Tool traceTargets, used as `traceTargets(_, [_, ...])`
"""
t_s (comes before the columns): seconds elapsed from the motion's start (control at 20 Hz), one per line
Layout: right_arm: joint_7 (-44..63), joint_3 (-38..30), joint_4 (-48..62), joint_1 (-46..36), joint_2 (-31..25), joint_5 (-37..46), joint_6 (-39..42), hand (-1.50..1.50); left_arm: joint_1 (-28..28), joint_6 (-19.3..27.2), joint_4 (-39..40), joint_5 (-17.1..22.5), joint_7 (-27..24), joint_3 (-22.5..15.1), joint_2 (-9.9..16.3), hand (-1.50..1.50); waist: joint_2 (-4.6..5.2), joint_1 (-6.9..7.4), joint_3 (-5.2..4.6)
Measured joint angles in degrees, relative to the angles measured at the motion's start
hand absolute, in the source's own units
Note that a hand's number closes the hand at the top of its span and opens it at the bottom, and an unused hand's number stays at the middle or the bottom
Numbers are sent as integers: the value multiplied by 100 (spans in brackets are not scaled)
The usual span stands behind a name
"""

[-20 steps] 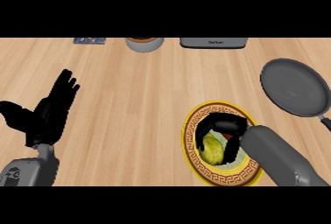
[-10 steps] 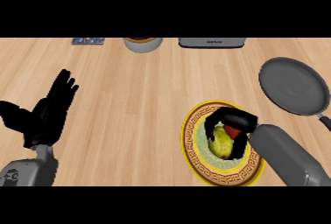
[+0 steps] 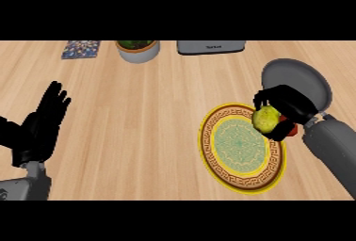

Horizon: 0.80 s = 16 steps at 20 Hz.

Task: Pick the pear from the plate and place it in the pan

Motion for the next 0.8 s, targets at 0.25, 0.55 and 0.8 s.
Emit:
traceTargets(0.25, [986,-257,-1339,119,-422,285,-672,150,71,1,-55,28,18,75,35,0,-7,-96,6])
traceTargets(0.55, [2432,-666,-3366,596,-1182,225,-383,150,73,-44,-76,34,-67,33,-32,0,87,35,19])
traceTargets(0.8, [3255,-1417,-4391,1047,-1673,-59,-100,150,-163,-112,-19,25,-20,-27,-61,0,173,241,31])
